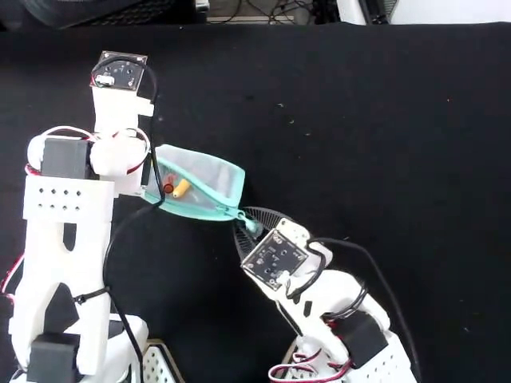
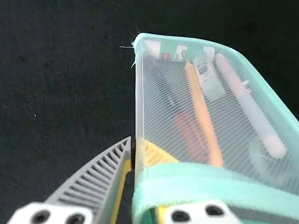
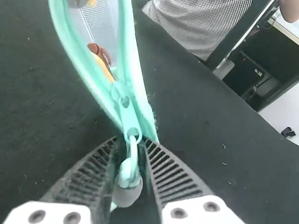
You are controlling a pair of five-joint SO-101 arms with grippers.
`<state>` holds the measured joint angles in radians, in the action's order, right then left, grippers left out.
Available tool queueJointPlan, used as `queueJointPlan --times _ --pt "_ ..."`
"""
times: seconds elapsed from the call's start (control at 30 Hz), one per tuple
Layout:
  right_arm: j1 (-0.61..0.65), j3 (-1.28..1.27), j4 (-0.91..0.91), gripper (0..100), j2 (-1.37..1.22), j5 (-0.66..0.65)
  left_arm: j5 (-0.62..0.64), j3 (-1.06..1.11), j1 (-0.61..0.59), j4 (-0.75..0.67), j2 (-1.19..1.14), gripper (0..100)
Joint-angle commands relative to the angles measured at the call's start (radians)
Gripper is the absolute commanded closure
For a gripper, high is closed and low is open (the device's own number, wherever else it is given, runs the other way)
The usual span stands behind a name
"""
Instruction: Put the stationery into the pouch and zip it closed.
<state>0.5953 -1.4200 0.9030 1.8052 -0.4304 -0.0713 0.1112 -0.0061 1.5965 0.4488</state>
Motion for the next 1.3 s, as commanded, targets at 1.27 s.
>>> queueJointPlan --times 1.27 --pt "0.012 0.114 0.095 89.2 0.101 0.000 -0.002 -0.007 -0.008 -0.002 0.003 97"
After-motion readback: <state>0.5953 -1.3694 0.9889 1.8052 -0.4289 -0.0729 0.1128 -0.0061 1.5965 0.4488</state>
